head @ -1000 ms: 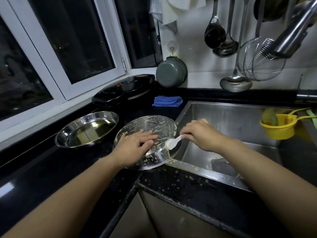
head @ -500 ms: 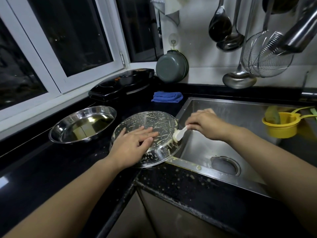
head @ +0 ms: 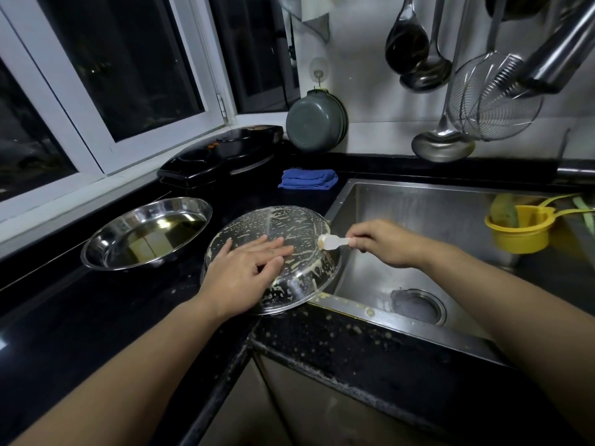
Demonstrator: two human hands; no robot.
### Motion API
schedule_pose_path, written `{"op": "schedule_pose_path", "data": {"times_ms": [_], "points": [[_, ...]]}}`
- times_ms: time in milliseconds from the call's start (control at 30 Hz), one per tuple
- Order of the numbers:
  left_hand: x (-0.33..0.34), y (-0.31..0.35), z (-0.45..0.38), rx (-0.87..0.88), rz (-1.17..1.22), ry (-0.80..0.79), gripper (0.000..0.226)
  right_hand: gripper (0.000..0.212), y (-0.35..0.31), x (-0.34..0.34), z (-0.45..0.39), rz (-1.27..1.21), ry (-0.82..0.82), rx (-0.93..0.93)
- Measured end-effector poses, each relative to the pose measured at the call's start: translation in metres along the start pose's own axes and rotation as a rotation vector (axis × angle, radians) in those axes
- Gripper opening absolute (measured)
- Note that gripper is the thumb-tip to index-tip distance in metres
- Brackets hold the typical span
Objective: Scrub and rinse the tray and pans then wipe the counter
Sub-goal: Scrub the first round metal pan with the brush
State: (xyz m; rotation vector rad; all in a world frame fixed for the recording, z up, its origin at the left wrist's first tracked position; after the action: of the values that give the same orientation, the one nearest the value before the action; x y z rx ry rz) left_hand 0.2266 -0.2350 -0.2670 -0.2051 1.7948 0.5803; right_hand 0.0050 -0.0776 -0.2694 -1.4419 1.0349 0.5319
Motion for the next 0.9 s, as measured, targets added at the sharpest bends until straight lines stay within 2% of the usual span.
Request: {"op": "schedule_pose_path", "data": {"times_ms": [167, 300, 333, 467, 500, 600, 633, 733, 767, 900], "points": [[-0.005, -0.001, 0.004, 0.072, 0.039, 0.002, 0.043, 0.019, 0.007, 0.009, 0.025, -0.144, -0.012, 0.065], [-0.011, -0.01, 0.009, 0.139, 0.148, -0.023, 0.04, 0.024, 0.005, 0.023, 0.031, -0.173, -0.201, 0.034], [-0.011, -0.012, 0.009, 0.147, 0.172, -0.026, 0.039, 0.025, 0.005, 0.025, 0.031, -0.173, -0.207, 0.025], [-0.012, -0.007, 0.008, 0.149, 0.208, -0.013, 0.035, 0.022, 0.017, 0.007, 0.024, -0.185, 0.051, 0.073], [-0.012, -0.006, 0.008, 0.149, 0.208, -0.006, 0.035, 0.022, 0.019, 0.008, 0.023, -0.187, 0.025, 0.078], [-0.011, -0.006, 0.009, 0.139, 0.226, 0.006, 0.033, 0.027, 0.017, 0.032, 0.026, -0.169, -0.224, 0.021], [-0.011, -0.006, 0.008, 0.136, 0.235, 0.006, 0.033, 0.026, 0.018, 0.036, 0.027, -0.179, -0.236, 0.022], [-0.011, -0.004, 0.007, 0.129, 0.257, -0.017, 0.033, 0.024, 0.033, 0.023, 0.024, -0.27, 0.008, 0.129], [-0.01, -0.003, 0.007, 0.125, 0.261, -0.024, 0.034, 0.024, 0.037, 0.021, 0.024, -0.292, 0.031, 0.148], [-0.014, -0.001, 0.005, 0.101, 0.264, -0.048, 0.033, 0.025, 0.029, 0.042, 0.029, -0.324, -0.212, 0.065]]}}
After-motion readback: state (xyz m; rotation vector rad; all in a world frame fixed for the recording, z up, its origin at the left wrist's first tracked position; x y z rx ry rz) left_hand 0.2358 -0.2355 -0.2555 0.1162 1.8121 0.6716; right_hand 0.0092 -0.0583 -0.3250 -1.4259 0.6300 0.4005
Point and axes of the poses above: each hand's wrist, its own z-axis away from the middle knuckle, its own x-axis out of the palm, y = z × x, the point moved 5 cm from there along -z, towards the middle knuckle, and after that the axes turned 6 degrees about -x, right-handed, at the moved point
